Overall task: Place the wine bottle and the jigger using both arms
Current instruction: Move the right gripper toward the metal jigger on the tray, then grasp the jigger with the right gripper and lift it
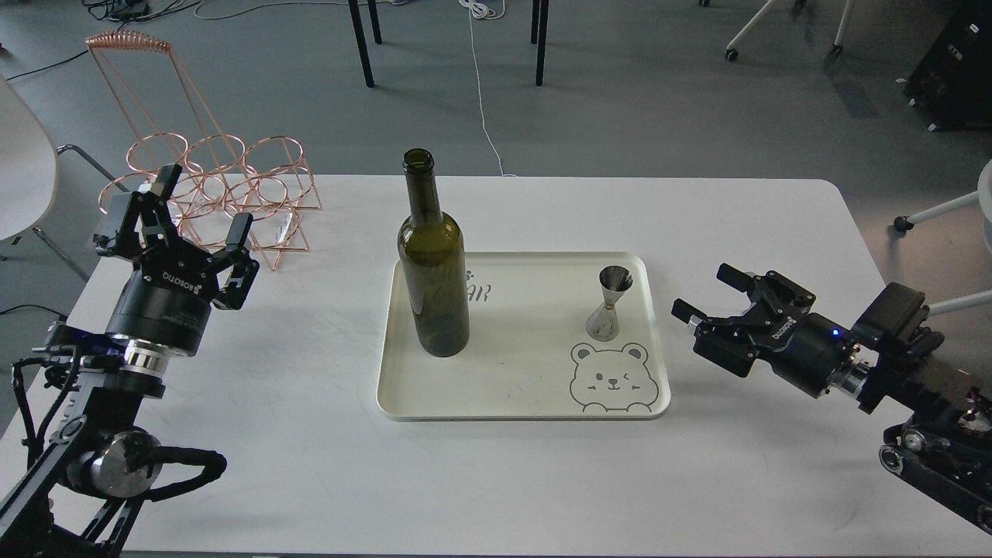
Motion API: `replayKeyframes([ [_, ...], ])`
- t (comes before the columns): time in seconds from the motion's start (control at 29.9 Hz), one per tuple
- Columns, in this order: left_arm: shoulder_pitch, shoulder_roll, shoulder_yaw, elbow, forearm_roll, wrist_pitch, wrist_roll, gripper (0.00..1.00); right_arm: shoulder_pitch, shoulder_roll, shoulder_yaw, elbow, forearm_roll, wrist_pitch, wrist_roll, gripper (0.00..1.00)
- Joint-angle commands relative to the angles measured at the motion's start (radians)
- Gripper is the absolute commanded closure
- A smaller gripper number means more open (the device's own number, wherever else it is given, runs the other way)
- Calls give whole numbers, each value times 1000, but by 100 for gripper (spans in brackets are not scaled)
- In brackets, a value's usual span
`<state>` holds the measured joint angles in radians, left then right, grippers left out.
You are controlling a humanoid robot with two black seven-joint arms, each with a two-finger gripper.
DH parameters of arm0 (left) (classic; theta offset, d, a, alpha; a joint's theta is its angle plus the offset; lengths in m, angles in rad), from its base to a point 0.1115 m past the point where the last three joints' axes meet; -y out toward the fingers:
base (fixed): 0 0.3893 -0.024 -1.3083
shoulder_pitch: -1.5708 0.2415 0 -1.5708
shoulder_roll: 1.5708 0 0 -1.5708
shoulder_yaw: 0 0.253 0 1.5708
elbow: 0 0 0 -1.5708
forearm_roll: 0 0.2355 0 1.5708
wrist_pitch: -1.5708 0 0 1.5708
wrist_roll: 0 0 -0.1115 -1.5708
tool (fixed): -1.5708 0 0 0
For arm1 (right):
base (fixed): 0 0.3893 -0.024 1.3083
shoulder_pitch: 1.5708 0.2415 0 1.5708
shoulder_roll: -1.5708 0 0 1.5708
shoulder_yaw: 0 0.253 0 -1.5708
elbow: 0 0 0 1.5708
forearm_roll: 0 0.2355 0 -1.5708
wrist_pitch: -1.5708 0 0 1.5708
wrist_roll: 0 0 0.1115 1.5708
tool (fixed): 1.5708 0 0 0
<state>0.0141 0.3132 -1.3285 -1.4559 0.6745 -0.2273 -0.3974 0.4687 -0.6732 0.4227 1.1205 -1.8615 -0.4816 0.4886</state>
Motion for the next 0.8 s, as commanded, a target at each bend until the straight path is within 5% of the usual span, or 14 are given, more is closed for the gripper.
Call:
replayKeyframes([
  [0.0, 1, -3, -2, -8, 0, 2, 0, 2, 1, 130, -2, -138, -111, -7, 0, 1],
  [0.53, 10, -2, -3, -9, 0, 6, 0, 2, 93, 405, -4, -415, -214, -7, 0, 3],
  [0.77, 17, -5, -3, -9, 0, 8, 0, 2, 119, 492, -4, -541, -214, -7, 0, 15],
])
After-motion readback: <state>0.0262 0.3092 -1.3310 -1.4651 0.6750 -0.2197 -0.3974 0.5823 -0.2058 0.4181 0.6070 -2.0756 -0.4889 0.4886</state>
